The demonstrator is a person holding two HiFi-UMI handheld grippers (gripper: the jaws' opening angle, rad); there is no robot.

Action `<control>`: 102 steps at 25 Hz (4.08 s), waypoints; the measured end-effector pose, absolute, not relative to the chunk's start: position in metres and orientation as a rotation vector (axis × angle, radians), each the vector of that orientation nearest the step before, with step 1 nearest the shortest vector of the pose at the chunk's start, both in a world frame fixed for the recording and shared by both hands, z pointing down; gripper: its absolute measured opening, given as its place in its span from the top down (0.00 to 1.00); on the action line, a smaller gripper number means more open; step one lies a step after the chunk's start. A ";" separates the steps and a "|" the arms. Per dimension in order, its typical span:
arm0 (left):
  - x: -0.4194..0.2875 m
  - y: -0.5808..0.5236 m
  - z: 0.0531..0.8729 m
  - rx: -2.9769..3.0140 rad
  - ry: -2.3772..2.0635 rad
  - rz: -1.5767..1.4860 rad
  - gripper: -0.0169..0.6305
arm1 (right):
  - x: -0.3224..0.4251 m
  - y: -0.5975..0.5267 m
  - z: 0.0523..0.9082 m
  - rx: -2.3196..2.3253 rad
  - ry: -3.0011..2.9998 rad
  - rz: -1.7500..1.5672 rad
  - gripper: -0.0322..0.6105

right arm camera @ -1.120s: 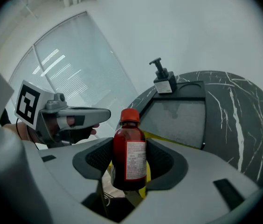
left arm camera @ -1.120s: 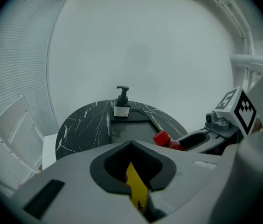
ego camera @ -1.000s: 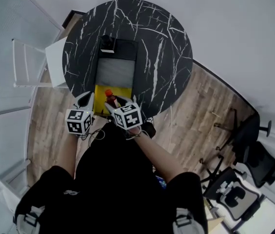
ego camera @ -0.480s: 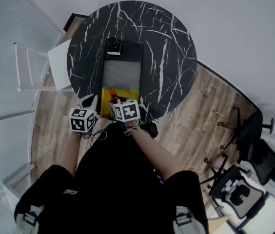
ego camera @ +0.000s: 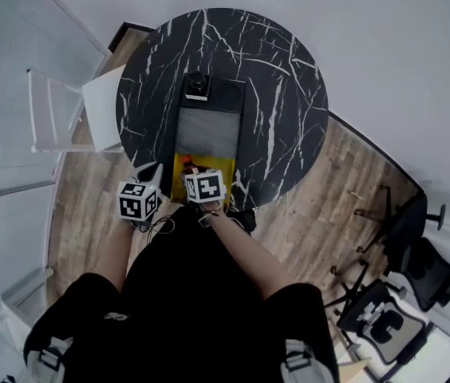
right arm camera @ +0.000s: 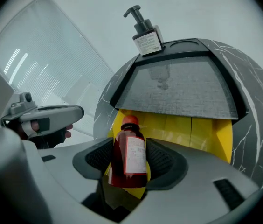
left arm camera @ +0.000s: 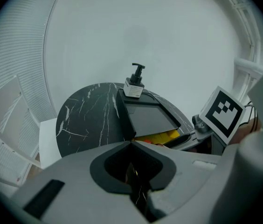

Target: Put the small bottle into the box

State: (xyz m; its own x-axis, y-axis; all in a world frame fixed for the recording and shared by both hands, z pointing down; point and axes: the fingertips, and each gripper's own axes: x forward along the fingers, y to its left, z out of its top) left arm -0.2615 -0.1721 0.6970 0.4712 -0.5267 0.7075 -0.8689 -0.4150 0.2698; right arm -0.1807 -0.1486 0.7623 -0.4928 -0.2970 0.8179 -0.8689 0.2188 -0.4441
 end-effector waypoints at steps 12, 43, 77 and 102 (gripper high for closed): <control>-0.265 -0.184 0.707 2.079 -1.131 0.730 0.98 | -0.195 -0.150 0.776 1.000 -1.882 1.284 0.62; -0.221 -0.158 0.657 1.959 -1.444 0.684 0.98 | -0.136 -0.150 0.719 0.795 -2.173 1.162 0.75; -0.118 -0.110 0.442 2.192 -1.915 0.169 0.98 | -0.025 -0.147 0.423 1.025 -2.822 0.031 0.96; -0.085 -0.100 0.381 2.322 -2.017 0.049 0.98 | 0.013 -0.134 0.370 1.151 -2.910 -0.068 0.96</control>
